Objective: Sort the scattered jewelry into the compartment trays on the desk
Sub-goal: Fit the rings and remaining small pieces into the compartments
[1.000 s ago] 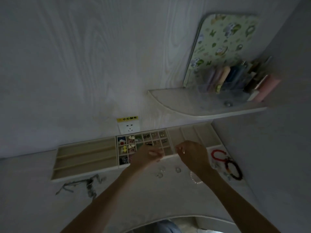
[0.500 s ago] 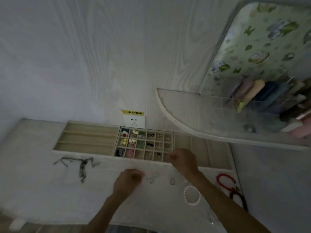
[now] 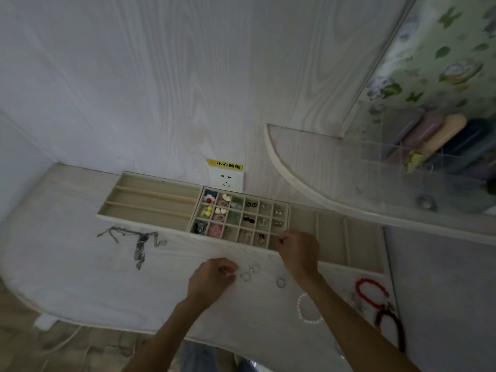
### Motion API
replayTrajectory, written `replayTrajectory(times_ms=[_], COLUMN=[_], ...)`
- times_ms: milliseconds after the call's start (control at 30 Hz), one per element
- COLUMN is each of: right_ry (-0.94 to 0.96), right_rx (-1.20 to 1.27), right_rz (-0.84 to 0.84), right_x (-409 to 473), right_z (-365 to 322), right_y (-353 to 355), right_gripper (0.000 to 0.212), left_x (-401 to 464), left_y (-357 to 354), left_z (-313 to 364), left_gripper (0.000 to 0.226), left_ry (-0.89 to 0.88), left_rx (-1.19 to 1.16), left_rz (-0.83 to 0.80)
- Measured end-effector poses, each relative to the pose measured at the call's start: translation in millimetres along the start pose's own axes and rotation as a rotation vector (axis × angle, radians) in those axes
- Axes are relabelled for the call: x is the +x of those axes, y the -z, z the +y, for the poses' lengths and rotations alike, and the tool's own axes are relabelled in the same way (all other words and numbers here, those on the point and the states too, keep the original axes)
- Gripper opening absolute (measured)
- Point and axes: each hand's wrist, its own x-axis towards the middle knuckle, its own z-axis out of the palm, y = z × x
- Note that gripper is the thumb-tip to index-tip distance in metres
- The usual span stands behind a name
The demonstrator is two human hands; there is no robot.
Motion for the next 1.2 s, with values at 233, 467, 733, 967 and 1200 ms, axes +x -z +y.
replayTrajectory(times_ms=[233, 467, 733, 967, 1200], right_ry=[0.143, 0.372, 0.331, 0.318, 0.334], right_rx=[-0.007, -0.346, -0.381, -0.374, -0.315], right_rz=[-0.054, -0.273, -0.328, -0.287, -0.219], right_x=[-3.9, 0.9, 0.9, -0.4, -1.7], right_z=[9.2, 11.9, 9.1, 6.6, 2.4], right_y=[18.2, 32.0, 27.0, 21.5, 26.3], right_gripper=[0.017, 0.042, 0.049, 0.049, 0.035], left_x=[-3.2, -3.4, -4.7, -4.6, -6.4], left_y=[-4.1, -3.3, -2.3, -2.3, -3.5], left_z=[2.1, 4.5, 2.2, 3.7, 6.6], left_gripper=[0.015, 0.018, 0.02, 0.021, 0.021], left_ry=[-0.018, -0.037, -0.063, -0.071, -0.071], left_rx=[0.002, 0.033, 0.02, 0.015, 0.032], left_rz=[0.002, -0.011, -0.039, -0.036, -0.025])
